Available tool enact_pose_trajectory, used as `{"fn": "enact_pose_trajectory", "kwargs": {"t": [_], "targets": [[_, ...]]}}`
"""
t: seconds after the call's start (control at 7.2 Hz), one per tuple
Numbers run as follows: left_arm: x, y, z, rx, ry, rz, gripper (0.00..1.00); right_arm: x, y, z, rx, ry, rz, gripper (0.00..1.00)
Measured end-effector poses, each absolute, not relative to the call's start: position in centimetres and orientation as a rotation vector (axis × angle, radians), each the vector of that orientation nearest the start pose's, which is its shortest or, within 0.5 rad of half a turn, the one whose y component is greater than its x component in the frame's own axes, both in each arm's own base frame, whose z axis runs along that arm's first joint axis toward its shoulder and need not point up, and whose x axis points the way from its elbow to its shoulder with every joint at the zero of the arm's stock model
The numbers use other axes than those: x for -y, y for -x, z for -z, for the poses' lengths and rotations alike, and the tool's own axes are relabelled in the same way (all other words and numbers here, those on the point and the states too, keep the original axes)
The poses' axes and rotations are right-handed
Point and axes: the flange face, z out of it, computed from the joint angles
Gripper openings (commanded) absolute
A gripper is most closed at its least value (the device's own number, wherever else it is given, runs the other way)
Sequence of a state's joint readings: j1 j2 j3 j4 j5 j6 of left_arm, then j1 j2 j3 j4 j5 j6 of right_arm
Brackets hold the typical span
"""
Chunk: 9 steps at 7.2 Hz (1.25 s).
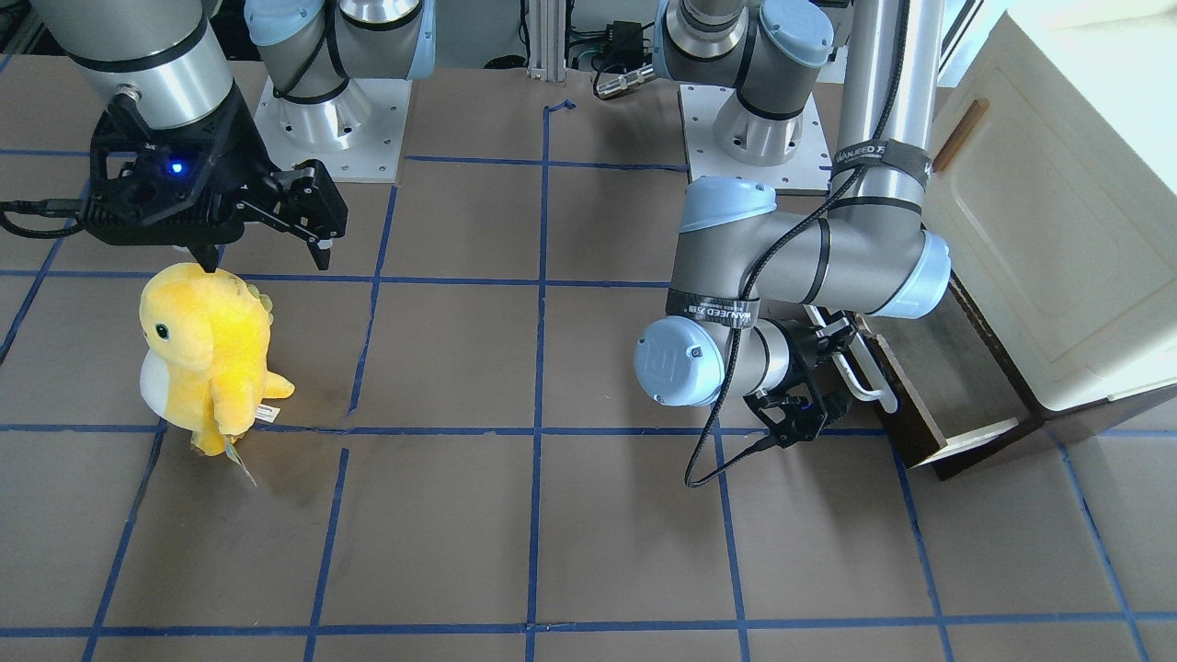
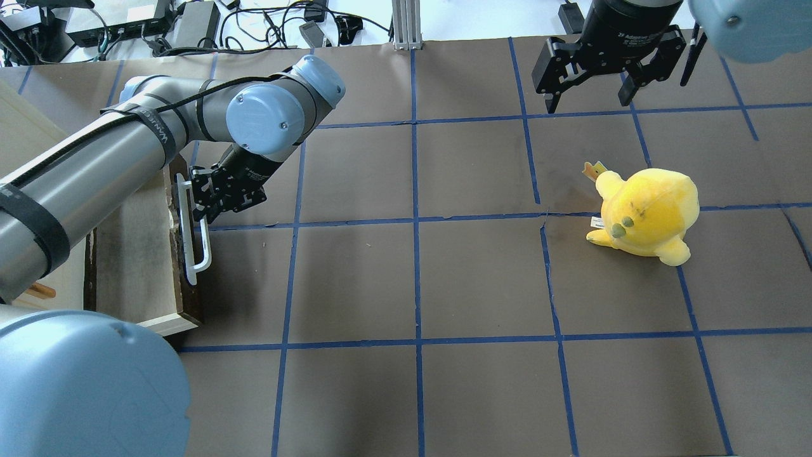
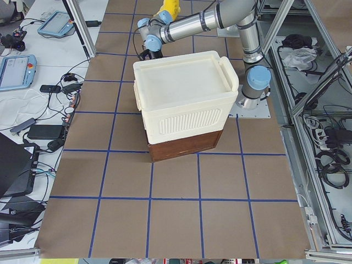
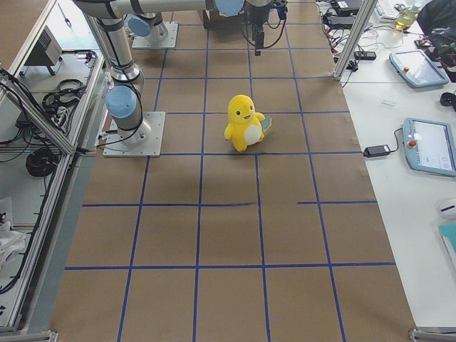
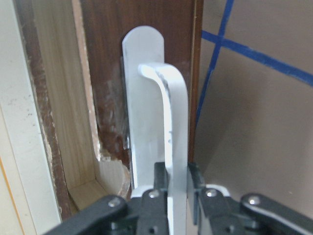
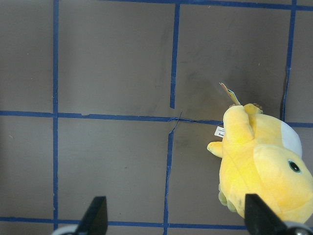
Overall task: Pull drawer sideways
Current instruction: 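Open the left gripper and release the drawer handle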
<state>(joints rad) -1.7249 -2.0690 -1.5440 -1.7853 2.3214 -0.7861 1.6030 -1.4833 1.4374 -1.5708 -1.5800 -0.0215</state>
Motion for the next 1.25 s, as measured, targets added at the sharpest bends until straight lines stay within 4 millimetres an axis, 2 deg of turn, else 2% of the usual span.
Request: {"fn": "enact_pose_trajectory", "kwargs": {"t": [0.14, 0.28, 0.56, 0.69, 0.97, 1.25], "targets": [[56.6, 15.4, -23.7, -2.152, 0.381, -0.304, 0.88, 52.9, -14.9, -50.9, -3.149, 0.084, 0.072, 1.00], [56.5, 15.4, -23.6, -2.148, 0.375, -0.305, 1.00, 52.9, -14.9, -50.9, -3.149, 0.084, 0.073, 1.00], [56.5, 15.4, -24.5, -2.160, 0.367, -0.298, 1.00, 52.9, -14.9, -50.9, -3.149, 0.084, 0.073, 1.00], [56.5, 15.4, -26.0, -2.182, 0.364, -0.286, 1.00, 52.9, -14.9, -50.9, -3.149, 0.084, 0.073, 1.00], [56.5, 16.3, -30.5, -2.296, 0.436, -0.259, 1.00, 52.9, -14.9, -50.9, -3.149, 0.084, 0.073, 1.00], [56.3, 18.0, -36.4, -2.479, 0.570, -0.224, 1.00, 52.9, -14.9, -50.9, -3.149, 0.084, 0.073, 1.00]]}}
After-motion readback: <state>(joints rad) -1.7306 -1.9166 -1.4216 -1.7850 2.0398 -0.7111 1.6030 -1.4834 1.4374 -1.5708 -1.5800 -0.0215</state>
